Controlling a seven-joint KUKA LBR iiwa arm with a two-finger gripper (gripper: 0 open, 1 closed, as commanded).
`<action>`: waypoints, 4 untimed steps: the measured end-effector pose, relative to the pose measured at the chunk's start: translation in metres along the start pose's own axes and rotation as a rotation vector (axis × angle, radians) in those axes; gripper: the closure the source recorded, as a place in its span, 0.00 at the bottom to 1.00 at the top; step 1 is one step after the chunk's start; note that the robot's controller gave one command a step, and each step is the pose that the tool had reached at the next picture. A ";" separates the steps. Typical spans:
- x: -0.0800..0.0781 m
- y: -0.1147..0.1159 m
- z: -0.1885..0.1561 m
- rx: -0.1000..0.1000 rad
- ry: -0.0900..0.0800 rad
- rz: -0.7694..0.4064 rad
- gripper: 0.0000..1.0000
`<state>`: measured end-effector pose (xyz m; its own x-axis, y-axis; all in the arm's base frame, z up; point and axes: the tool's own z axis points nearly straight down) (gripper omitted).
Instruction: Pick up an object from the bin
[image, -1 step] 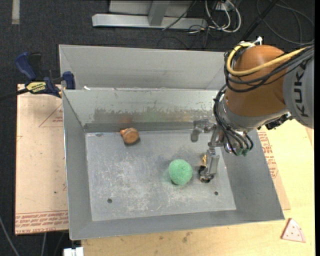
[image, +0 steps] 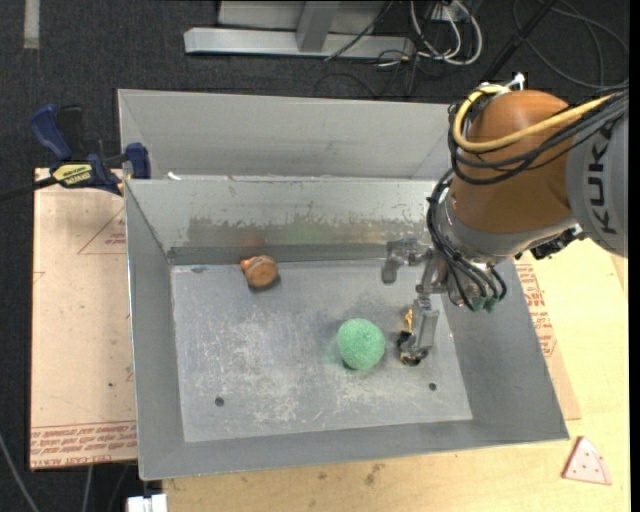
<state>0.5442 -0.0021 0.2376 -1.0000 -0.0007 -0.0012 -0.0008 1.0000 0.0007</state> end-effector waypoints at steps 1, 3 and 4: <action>0.002 0.011 0.040 0.001 -0.005 -0.072 0.00; 0.017 0.027 0.110 0.000 0.000 -0.112 0.00; 0.011 0.033 0.129 -0.001 0.002 -0.061 0.00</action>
Offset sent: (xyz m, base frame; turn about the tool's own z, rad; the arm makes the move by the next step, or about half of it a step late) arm -0.0216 0.0206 -0.0837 -0.0360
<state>0.5331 0.0307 0.1089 -0.9981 -0.0618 0.0005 -0.0618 0.9981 0.0013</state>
